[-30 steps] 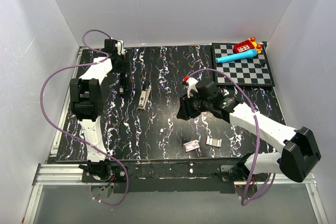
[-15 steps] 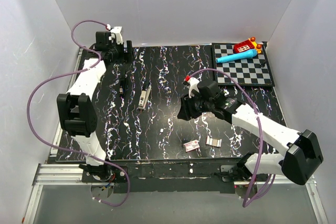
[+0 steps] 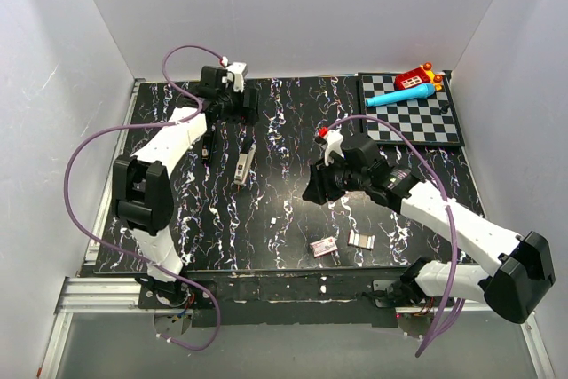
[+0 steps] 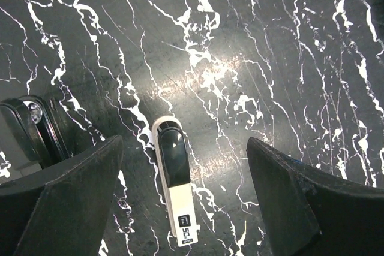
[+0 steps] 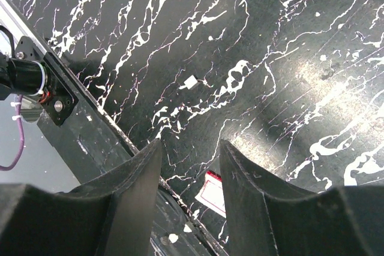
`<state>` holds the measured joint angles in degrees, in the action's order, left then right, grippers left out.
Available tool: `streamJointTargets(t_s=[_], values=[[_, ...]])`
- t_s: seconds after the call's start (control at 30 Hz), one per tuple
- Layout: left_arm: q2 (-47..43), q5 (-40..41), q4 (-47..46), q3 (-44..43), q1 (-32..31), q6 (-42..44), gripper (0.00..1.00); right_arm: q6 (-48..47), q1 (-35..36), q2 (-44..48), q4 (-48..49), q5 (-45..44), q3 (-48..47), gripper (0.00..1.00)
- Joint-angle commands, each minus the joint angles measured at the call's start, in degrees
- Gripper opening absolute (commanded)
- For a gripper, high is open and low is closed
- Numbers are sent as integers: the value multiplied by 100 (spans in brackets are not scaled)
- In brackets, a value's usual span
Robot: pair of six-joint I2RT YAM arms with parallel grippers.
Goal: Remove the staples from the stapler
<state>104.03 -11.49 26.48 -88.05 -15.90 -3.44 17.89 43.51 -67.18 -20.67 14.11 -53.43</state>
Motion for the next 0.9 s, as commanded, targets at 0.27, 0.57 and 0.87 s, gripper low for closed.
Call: streamJointTargets(t_s=[0.27, 0.57, 0.87], values=[[276, 850, -2, 306, -264, 10, 82, 22, -18, -6, 63, 30, 96, 52], [645, 902, -46, 403, -300, -78, 81, -14, -9, -155, 124, 57, 105, 52], [917, 911, -38, 350, -361, -104, 78, -66, -9, -331, 142, 101, 34, 52]])
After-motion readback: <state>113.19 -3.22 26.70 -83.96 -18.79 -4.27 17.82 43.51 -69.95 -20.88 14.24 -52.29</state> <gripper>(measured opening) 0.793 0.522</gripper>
